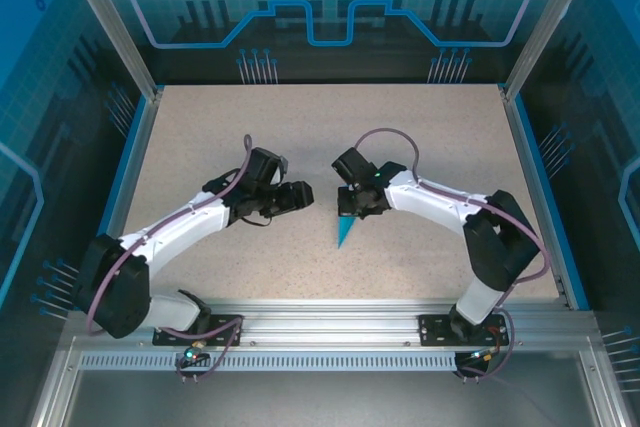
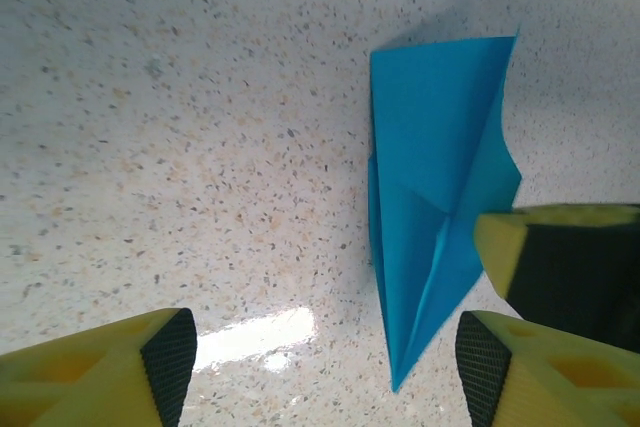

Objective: Fold a paper plane with a square sheet of paper (fold left side to right side)
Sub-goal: Turn over the paper plane at the center of the table.

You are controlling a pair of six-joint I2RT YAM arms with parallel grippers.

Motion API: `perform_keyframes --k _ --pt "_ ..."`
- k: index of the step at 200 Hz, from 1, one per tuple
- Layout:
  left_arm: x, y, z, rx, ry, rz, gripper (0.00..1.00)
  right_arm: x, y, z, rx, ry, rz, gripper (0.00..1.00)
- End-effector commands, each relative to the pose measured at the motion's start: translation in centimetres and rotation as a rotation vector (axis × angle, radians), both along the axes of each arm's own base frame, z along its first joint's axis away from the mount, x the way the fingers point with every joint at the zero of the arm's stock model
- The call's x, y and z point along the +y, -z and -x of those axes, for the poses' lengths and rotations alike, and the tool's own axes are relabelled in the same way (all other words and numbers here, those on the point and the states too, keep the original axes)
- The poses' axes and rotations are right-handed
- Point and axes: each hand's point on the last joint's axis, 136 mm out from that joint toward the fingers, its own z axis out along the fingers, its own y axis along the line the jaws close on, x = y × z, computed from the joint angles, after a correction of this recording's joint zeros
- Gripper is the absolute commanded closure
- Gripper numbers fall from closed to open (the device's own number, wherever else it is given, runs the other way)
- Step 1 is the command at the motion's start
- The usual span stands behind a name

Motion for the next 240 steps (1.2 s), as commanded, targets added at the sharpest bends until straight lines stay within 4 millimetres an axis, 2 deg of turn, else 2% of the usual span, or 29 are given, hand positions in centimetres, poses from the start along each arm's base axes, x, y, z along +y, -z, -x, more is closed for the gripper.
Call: perform_keyframes --k 1,22,38,62,85,97,105,109,119,165,187,240 --pt "2.4 -1.6 -0.1 -0.060 -0.050 -0.060 0.25 2.1 -3.6 0.9 -0.045 -0.095 -0.094 1.00" --pt "3.7 -2.6 -0.1 -0.100 -0.087 -0.078 0.21 3.5 -4.4 1.7 -0.046 -0.119 -0.208 1.00" --pt "4.4 -3.2 0.0 -0.120 -0.107 -0.084 0.18 4.0 -3.7 2.1 -0.032 -0.125 -0.265 1.00" --pt "4.8 -3.2 0.3 -0.122 -0.117 -0.087 0.17 3.6 -0.4 2.4 0.025 -0.087 -0.291 1.00" --pt "4.8 -2.9 0.4 -0.107 -0.116 -0.088 0.16 2.3 3.1 2.6 0.079 -0.050 -0.281 1.00" --pt "4.8 -2.9 0.5 -0.104 -0.115 -0.085 0.16 1.3 4.3 2.6 0.089 -0.031 -0.258 1.00" --pt "4.8 -2.8 0.5 -0.100 -0.117 -0.084 0.16 1.0 4.3 2.3 0.085 -0.021 -0.256 1.00" --pt "4.8 -2.8 0.5 -0.101 -0.118 -0.084 0.16 0.3 5.2 2.9 0.101 -0.015 -0.238 1.00" --pt "4.8 -2.8 0.5 -0.099 -0.117 -0.084 0.16 -0.6 5.7 3.1 0.109 0.002 -0.222 0.99" --pt "4.8 -2.8 0.5 -0.093 -0.120 -0.085 0.15 -3.6 6.3 3.1 0.101 0.049 -0.184 0.95" --pt "4.6 -2.7 0.4 -0.089 -0.117 -0.083 0.15 -3.9 6.2 3.2 0.105 0.043 -0.185 0.87" --pt "4.9 -3.3 0.3 -0.104 -0.119 -0.090 0.15 -5.3 3.3 3.4 0.053 0.016 -0.110 0.75"
